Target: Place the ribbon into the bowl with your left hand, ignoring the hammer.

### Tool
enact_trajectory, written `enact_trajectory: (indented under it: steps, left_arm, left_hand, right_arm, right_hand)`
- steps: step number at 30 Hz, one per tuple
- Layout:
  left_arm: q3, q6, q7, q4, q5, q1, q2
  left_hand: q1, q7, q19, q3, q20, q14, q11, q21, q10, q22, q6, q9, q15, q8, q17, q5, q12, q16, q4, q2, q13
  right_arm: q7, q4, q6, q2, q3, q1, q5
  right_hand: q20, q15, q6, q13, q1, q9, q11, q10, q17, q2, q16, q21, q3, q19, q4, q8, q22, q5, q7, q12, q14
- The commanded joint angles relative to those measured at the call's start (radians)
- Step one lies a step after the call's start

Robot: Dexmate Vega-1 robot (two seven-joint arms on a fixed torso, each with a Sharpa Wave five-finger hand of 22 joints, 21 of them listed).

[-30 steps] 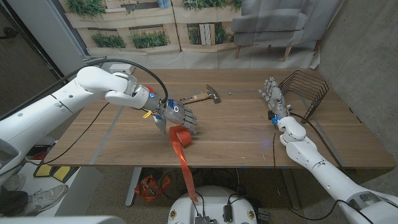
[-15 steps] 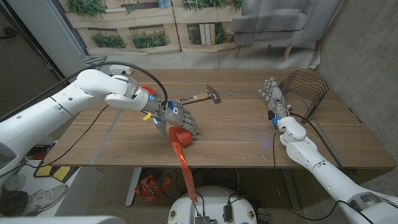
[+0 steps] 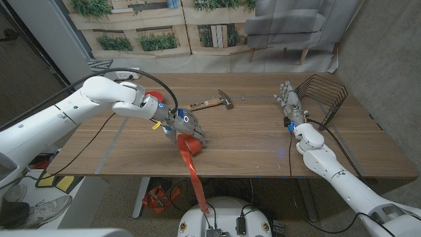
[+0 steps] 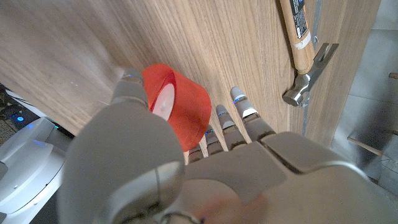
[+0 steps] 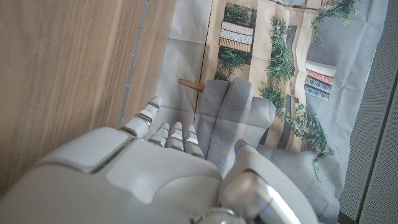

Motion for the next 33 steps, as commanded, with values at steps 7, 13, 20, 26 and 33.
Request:
enact_trajectory:
  steps: [7,13,20,26,33]
  left_arm:
    - [0.011,0.041,0.054,0.045,-0.008,0.043,0.003]
    - [-0.005,0.046,0.26,0.07,0.062,0.071,0.018]
    - [-0.007,0.088,0.504,0.096,0.136,0.096,0.041]
    - [0.004,0.142,0.671,0.103,0.192,0.112,0.06]
    - [0.021,0.193,0.779,0.115,0.19,0.122,0.069]
  left_hand:
    - [0.05,0.094,0.242,0.015,-0.03,0.216,-0.017,0.098,0.207,0.01,0.213,-0.002,-0.128,0.023,0.006,-0.043,0.031,0.009,-0.004,0.037,0.001]
    - [0.094,0.105,0.362,0.077,-0.058,0.499,0.011,0.175,0.476,0.016,0.527,0.0,-0.176,0.073,0.016,-0.062,0.088,0.054,-0.007,0.108,0.011]
    - [0.167,0.141,0.488,0.202,-0.103,0.838,0.012,0.293,0.784,0.023,0.847,0.013,-0.194,0.137,0.081,-0.074,0.183,0.168,-0.005,0.143,0.071]
    - [0.194,0.188,0.558,0.226,-0.133,1.007,0.053,0.388,0.892,0.037,0.94,0.02,-0.195,0.165,0.19,-0.082,0.237,0.288,-0.007,0.125,0.153]
    - [0.227,0.228,0.582,0.226,-0.15,1.035,0.1,0.442,0.91,0.049,0.961,0.031,-0.194,0.163,0.252,-0.076,0.265,0.329,-0.021,0.113,0.212]
  right_arm:
    - [-0.018,-0.024,-0.015,-0.011,0.001,-0.005,-0.011]
    - [-0.019,-0.025,-0.014,-0.016,-0.003,-0.003,-0.025]
    - [-0.019,-0.026,-0.018,-0.015,-0.005,-0.001,-0.025]
    - [-0.022,-0.027,-0.019,-0.014,-0.004,-0.002,-0.024]
    - [-0.024,-0.027,-0.022,-0.013,-0.004,-0.001,-0.023]
  right_hand:
    - [-0.002,-0.001,-0.001,0.005,-0.008,0.005,-0.005,0.006,0.003,0.003,0.004,0.004,0.009,0.008,0.0,0.002,0.004,-0.003,0.001,0.003,0.006]
    - [-0.001,-0.001,-0.001,0.005,-0.007,0.005,-0.006,0.005,0.003,0.004,0.004,0.004,0.01,0.008,0.0,0.002,0.004,-0.003,0.001,0.003,0.006]
    - [-0.001,-0.001,-0.001,0.005,-0.007,0.005,-0.005,0.006,0.003,0.004,0.004,0.004,0.01,0.008,0.0,0.002,0.004,-0.004,0.001,0.003,0.006]
    - [-0.001,-0.002,-0.001,0.005,-0.008,0.005,-0.004,0.006,0.003,0.003,0.004,0.004,0.011,0.008,0.0,0.002,0.004,-0.004,0.001,0.003,0.007]
    - [-0.001,-0.002,-0.001,0.005,-0.007,0.005,-0.004,0.006,0.003,0.003,0.004,0.004,0.011,0.008,0.0,0.002,0.004,-0.004,0.001,0.003,0.007]
